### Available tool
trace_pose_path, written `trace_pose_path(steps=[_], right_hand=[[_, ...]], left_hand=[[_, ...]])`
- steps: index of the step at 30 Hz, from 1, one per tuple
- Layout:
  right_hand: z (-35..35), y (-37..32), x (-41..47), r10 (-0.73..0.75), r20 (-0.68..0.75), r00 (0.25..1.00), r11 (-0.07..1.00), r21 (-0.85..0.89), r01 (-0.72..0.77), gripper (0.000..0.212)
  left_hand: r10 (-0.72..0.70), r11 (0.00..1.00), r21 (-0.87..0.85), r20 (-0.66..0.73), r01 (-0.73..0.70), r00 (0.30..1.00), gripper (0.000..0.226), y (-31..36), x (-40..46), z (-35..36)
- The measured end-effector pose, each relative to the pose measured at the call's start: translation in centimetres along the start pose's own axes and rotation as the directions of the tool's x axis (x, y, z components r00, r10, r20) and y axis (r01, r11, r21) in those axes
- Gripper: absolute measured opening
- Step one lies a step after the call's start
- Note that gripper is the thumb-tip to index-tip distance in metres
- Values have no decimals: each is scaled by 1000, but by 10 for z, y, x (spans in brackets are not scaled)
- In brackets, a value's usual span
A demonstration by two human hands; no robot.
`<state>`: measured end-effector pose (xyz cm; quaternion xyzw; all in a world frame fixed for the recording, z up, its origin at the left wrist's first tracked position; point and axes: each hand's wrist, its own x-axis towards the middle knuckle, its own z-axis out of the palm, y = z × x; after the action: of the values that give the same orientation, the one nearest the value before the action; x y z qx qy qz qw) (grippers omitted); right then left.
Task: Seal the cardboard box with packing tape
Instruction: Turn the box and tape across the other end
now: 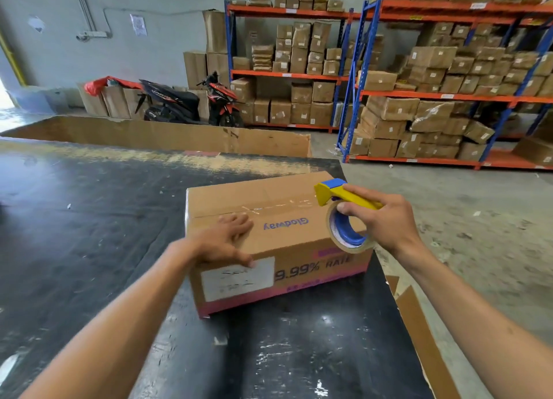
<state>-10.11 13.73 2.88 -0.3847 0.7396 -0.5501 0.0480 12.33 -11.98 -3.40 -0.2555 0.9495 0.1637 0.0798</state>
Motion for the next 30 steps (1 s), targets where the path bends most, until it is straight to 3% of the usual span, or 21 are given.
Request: trace_pose_path(steps=[2, 5, 7, 9, 12, 16, 21, 25, 27, 30], right_hand=[[-5, 1, 1, 21, -24, 999, 998, 66, -19, 40], [-11, 0, 4, 60, -58, 996, 985, 167, -50, 40], [-11, -2, 5, 96, -65, 993, 965, 249, -78, 41], [-10, -3, 5, 115, -65, 991, 955, 282, -92, 41], [-11, -1, 6, 125, -55, 991, 958, 266, -106, 42], [-12, -1, 6, 152, -66, 986, 957, 260, -130, 41], [-20, -6, 1, 164, -74, 984, 947, 290, -136, 39], [-36, -10, -2, 163, -109, 981, 943, 309, -123, 40], [-38, -11, 0, 169, -130, 977, 941, 317, -121, 40], [-35, -10, 3, 183, -146, 972, 937, 324, -128, 39]], left_hand=[[-43, 993, 116, 106, 31, 993, 116, -19, -5, -25], [-34, 942, 334, -2, 32, 999, 119, 3, 7, -33], [38, 968, 249, -61, -22, 997, 138, 42, 22, -12], [136, 977, 172, -70, -122, 988, 140, 81, 38, 20], [211, 937, 314, -149, -156, 966, 125, 110, 52, 50], [346, 904, 311, -128, -294, 929, 98, 87, 58, 43], [487, 865, 130, 19, -485, 873, 98, 33, 57, 19], [331, 938, 44, 177, -344, 927, 98, 47, 50, -16], [244, 961, 103, 115, -256, 963, 110, 90, 53, -13], [131, 991, 8, -67, -131, 989, 129, 165, 58, 28]])
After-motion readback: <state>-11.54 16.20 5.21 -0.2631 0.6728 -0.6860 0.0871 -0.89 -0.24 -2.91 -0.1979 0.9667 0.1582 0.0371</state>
